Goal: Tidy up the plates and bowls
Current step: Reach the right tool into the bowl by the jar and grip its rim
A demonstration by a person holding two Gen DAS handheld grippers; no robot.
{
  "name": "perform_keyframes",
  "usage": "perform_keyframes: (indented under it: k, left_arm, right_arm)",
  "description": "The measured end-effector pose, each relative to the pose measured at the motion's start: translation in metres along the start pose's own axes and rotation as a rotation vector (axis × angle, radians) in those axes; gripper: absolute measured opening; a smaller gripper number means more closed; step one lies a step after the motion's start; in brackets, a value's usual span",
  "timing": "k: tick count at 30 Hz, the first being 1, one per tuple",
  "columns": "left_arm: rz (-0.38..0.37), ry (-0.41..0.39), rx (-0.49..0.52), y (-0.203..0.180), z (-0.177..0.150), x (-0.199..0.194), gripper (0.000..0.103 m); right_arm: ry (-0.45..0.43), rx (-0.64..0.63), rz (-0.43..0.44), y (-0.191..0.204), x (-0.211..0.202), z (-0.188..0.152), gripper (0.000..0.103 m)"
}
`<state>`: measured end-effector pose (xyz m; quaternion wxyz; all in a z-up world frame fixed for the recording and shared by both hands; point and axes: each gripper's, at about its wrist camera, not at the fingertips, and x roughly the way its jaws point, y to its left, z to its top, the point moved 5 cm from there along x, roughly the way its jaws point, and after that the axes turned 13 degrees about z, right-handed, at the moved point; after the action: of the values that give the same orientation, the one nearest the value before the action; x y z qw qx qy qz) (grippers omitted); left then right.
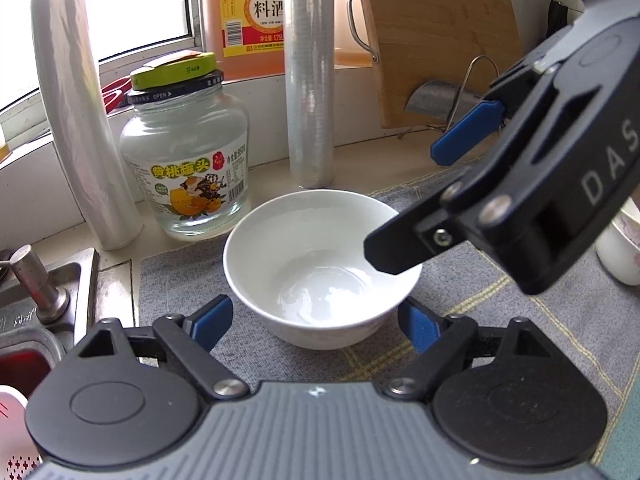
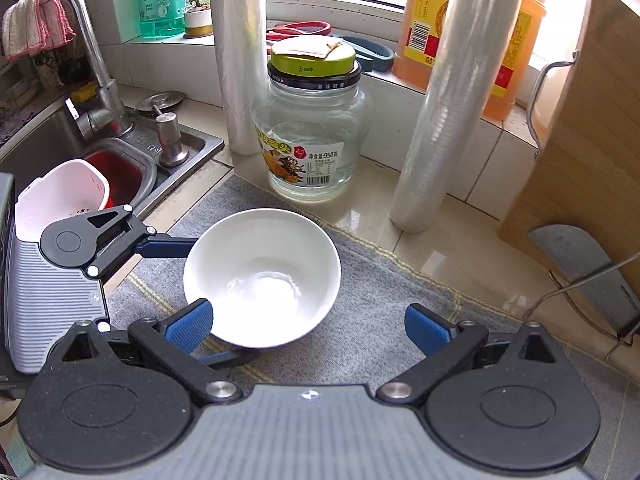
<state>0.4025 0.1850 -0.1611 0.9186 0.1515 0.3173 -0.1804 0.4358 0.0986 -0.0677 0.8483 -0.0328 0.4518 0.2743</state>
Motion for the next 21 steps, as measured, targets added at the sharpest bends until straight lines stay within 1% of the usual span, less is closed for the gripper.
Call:
perform_keyframes:
  k: [3, 7, 11, 13, 15, 21]
  left_arm:
    - [-0.017, -0.006, -0.008, 0.001, 0.0, -0.002, 0.088]
    - [-0.033, -0.005, -0.018, 0.0, 0.001, -0.003, 0.088]
    - [-0.038, -0.006, -0.024, 0.001, 0.001, -0.002, 0.088]
    - [-0.041, -0.006, -0.021, 0.001, 0.001, -0.002, 0.088]
    - [-0.044, -0.008, -0.016, 0.0, 0.001, -0.002, 0.088]
    - [-0.051, -0.017, 0.011, -0.001, 0.003, -0.002, 0.088]
  right_arm:
    - [0.005, 0.0, 0.024, -0.002, 0.01, 0.007, 0.1]
    - [0.03, 0.008, 0.06, -0.006, 0.023, 0.014, 0.089]
    - [0.051, 0.006, 0.07, -0.01, 0.033, 0.017, 0.082]
    - [0.064, 0.006, 0.084, -0.012, 0.039, 0.019, 0.076]
    - [0.069, 0.01, 0.092, -0.013, 0.043, 0.02, 0.074]
    - [0.078, 0.03, 0.125, -0.016, 0.05, 0.023, 0.074]
